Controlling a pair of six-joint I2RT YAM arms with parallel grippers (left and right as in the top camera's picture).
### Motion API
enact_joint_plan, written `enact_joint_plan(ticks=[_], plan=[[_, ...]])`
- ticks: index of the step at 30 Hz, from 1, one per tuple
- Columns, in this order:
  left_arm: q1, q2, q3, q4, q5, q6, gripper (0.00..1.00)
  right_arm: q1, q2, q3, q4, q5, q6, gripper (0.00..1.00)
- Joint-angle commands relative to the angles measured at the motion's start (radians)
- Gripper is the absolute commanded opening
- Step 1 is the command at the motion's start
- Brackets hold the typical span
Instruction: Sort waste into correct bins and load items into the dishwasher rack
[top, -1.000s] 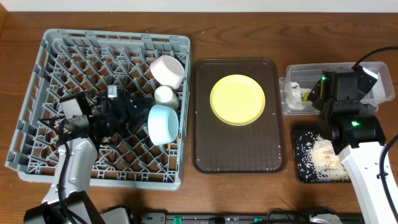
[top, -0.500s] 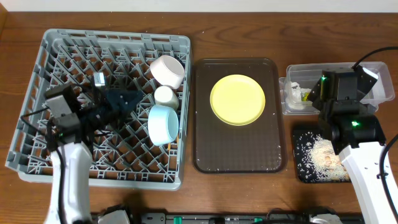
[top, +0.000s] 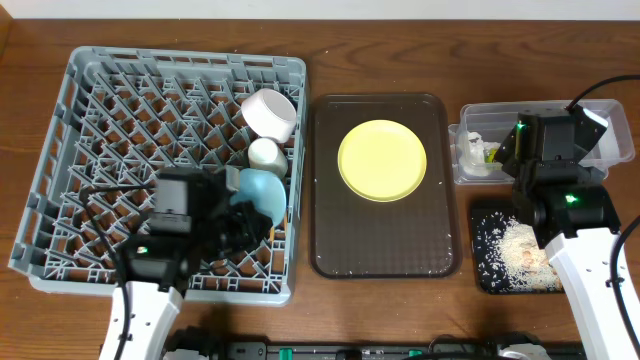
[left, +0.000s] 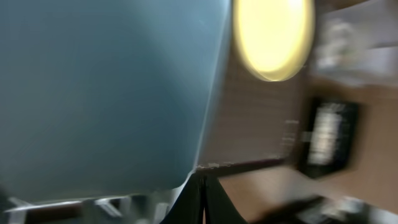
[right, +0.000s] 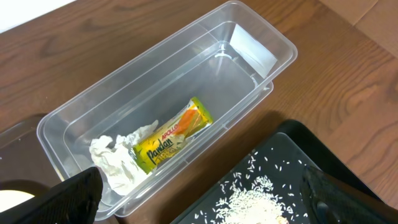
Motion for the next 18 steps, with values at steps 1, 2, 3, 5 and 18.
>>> enact_joint_plan(ticks=[1,2,3,5,18], plan=[[-0.07,0.026,0.006,0.006,-0.312,0.028,0.06,-0.003,-0.008,0.01,-0.002,0.014,0.013,0.99],[-0.081,0.035,0.006,0.012,-0.346,0.028,0.07,-0.003,-0.008,0.01,-0.002,0.014,0.013,0.99],[-0.088,0.046,0.006,0.021,-0.379,0.028,0.08,-0.003,-0.008,0.01,-0.002,0.014,0.013,0.99],[-0.089,0.065,0.006,0.04,-0.395,0.029,0.09,-0.003,-0.008,0.01,-0.002,0.014,0.013,0.99],[-0.089,0.048,0.045,0.117,-0.425,0.028,0.22,-0.003,-0.008,0.01,-0.002,0.014,0.013,0.99]])
